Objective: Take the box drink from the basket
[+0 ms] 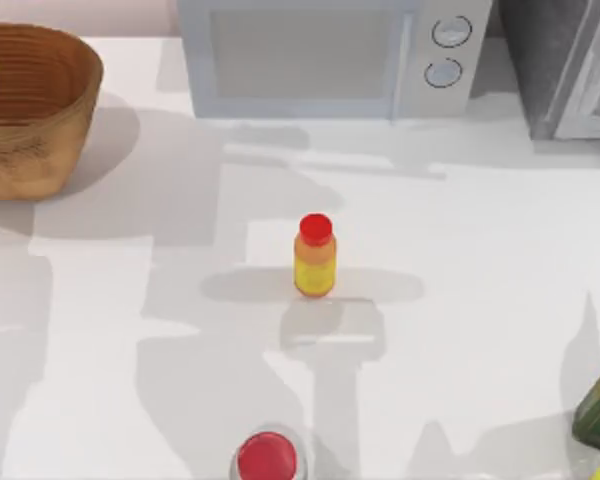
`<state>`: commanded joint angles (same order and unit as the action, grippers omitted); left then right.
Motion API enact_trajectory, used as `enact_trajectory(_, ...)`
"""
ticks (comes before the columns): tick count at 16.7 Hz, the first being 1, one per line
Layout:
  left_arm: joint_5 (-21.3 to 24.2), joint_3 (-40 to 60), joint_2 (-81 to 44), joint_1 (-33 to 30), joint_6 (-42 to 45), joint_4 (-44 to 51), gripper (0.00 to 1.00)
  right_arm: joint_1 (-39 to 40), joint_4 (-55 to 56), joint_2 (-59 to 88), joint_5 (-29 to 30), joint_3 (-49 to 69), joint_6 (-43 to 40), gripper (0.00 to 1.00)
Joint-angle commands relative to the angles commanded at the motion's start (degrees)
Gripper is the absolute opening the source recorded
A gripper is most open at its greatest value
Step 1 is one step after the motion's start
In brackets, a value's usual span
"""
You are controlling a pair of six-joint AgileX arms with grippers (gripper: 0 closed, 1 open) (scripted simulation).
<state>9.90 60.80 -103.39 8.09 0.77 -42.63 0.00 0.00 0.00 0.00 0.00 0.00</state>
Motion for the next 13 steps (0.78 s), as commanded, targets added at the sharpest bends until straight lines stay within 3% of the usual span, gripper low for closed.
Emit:
enact_trajectory(6, -0.16, 4.64, 6.01, 0.02, 0.21, 10.13, 0.0, 0.0, 0.0, 0.0, 0.0, 0.0, 0.0, 1.0)
enact_trajectory(13, -0.22, 4.05, 6.55, 0.04, 0.24, 10.82, 0.0, 0.0, 0.0, 0.0, 0.0, 0.0, 0.0, 1.0)
